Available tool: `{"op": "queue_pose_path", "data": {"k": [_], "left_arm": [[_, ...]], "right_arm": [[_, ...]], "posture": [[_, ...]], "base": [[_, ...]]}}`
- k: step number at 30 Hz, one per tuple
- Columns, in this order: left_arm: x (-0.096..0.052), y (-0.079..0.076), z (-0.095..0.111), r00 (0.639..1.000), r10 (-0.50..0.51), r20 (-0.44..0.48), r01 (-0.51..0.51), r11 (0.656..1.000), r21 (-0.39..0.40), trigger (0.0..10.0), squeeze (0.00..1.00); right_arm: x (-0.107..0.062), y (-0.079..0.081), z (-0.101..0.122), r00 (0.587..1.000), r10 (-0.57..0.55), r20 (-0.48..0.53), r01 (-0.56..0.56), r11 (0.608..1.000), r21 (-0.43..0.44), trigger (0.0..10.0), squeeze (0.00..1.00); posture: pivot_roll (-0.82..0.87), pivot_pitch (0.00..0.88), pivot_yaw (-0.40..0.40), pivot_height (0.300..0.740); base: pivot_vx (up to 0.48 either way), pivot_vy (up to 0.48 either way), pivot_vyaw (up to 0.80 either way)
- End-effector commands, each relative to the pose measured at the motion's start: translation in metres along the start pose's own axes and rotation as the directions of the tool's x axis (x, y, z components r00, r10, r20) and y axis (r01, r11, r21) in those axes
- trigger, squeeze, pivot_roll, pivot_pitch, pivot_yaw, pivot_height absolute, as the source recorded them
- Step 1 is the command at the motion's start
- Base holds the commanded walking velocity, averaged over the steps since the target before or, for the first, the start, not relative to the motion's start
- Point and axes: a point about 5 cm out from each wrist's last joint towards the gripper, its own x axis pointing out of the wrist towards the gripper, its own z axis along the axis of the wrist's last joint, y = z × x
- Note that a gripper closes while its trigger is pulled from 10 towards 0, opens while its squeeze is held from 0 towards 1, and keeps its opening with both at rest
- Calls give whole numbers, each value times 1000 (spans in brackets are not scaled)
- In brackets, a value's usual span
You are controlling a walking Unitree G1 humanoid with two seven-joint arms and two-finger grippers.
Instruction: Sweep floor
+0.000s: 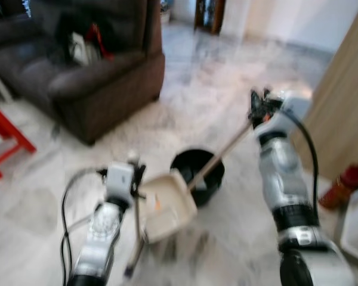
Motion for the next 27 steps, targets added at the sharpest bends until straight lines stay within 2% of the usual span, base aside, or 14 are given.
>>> {"op": "queue_pose_path", "data": {"k": [1, 6, 9, 15, 20, 27], "left_arm": [[4, 9, 15, 998, 30, 56, -30, 1000, -6, 10000, 0], [8, 11, 33, 993, 18, 117, -19, 1000, 2, 10000, 0], [12, 13, 40, 990, 25, 140, -25, 1000, 1, 10000, 0], [11, 12, 36, 992, 28, 127, -26, 1000, -16, 10000, 0], [12, 13, 43, 990, 29, 139, -27, 999, -18, 10000, 0], [12, 9, 43, 989, 7, 148, -3, 1000, -31, 10000, 0]], "right_arm": [[6, 10, 13, 998, 22, 53, -22, 1000, 12, 10000, 0], [6, 10, 17, 996, 34, 79, -36, 999, 25, 10000, 0], [7, 7, 24, 994, -3, 111, -8, 995, 102, 10000, 0], [9, 3, 27, 993, -17, 113, 5, 994, 106, 10000, 0], [9, -3, 32, 989, -44, 138, 20, 985, 174, 10000, 0], [9, -2, 31, 990, -40, 138, 16, 986, 169, 10000, 0]], "posture": [[99, 0, -34, 740], [102, 0, -34, 740], [101, 0, -31, 740], [99, 0, -30, 740], [106, 0, -31, 740], [106, 0, -29, 740]], "base": [[296, 0, 0], [295, 0, 0], [295, 0, 0], [294, 0, 0], [294, 0, 0], [123, 0, 0]]}}
